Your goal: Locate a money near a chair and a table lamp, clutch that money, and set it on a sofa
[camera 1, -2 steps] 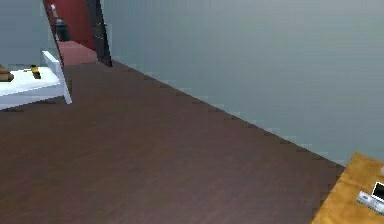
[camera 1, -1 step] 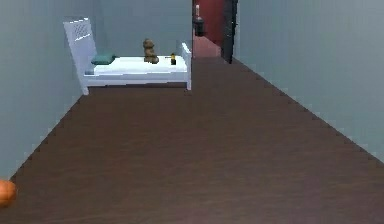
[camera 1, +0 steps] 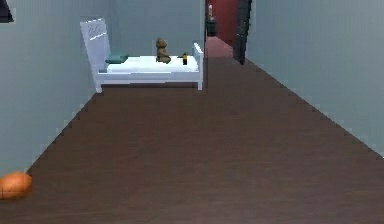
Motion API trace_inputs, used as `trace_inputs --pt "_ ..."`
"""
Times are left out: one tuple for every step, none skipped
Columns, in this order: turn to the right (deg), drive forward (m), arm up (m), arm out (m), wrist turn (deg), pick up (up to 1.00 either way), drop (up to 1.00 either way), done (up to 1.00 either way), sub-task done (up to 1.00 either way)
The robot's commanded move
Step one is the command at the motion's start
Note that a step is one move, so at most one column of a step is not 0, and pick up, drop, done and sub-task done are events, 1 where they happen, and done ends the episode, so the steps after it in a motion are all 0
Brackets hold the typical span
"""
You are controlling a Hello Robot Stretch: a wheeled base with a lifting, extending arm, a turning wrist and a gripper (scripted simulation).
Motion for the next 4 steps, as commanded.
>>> trace_inputs --pt "45.0 0.0 0.0 0.0 0.0 0.0 0.0 0.0 0.0" --pt "45.0 0.0 0.0 0.0 0.0 0.0 0.0 0.0 0.0" --pt "24.0 0.0 0.0 0.0 0.0 0.0 0.0 0.0 0.0" --pt "0.0 0.25 0.0 0.0 0.0 0.0 0.0 0.0 0.0"
